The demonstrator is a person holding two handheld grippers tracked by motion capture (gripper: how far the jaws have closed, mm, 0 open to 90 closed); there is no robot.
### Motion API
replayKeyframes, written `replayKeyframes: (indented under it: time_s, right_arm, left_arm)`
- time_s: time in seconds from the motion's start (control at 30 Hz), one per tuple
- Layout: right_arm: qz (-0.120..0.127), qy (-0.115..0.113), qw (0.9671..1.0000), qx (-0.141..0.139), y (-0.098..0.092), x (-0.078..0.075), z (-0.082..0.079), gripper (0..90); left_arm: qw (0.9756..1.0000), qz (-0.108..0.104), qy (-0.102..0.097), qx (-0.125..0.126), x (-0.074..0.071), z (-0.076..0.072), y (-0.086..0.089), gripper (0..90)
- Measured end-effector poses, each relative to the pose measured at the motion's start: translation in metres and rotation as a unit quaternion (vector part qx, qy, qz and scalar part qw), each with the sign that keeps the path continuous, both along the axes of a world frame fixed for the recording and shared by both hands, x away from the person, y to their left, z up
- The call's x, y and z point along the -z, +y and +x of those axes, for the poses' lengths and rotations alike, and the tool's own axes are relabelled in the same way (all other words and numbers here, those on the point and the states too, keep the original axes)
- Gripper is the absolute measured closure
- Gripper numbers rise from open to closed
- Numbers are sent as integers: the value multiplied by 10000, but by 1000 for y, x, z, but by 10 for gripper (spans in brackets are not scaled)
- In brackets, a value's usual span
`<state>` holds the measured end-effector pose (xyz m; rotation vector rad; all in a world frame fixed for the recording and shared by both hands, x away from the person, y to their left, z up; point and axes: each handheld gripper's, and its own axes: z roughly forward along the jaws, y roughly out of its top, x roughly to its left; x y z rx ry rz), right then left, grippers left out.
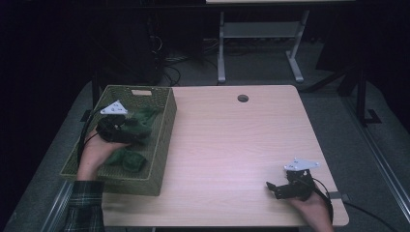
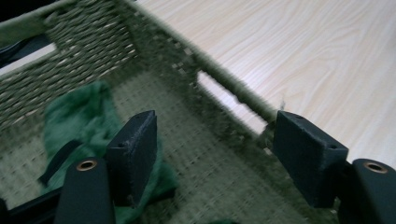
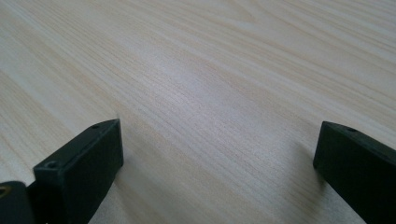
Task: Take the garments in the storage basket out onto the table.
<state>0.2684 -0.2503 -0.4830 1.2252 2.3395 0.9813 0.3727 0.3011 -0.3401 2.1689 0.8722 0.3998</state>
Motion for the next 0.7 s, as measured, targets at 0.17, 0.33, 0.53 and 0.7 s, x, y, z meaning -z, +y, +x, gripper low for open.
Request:
replayKeyframes:
  time_s: [0.17, 0.33, 0.53, 0.7]
  right_arm:
    - [-1, 0, 10000, 2, 0, 0, 0, 12]
    - [-1, -1, 10000, 3, 0, 0, 0, 12]
    - [1, -2, 10000, 8, 0, 0, 0, 12]
    - [-1, -5, 10000, 4, 0, 0, 0, 12]
  left_arm:
    - [9999, 43, 57, -122, 5, 4, 15, 342]
    - [9994, 149, 123, -277, 14, 9, 27, 379]
    - [9983, 249, 295, -446, 29, 15, 37, 397]
    - [9969, 363, 425, -560, 40, 20, 43, 407]
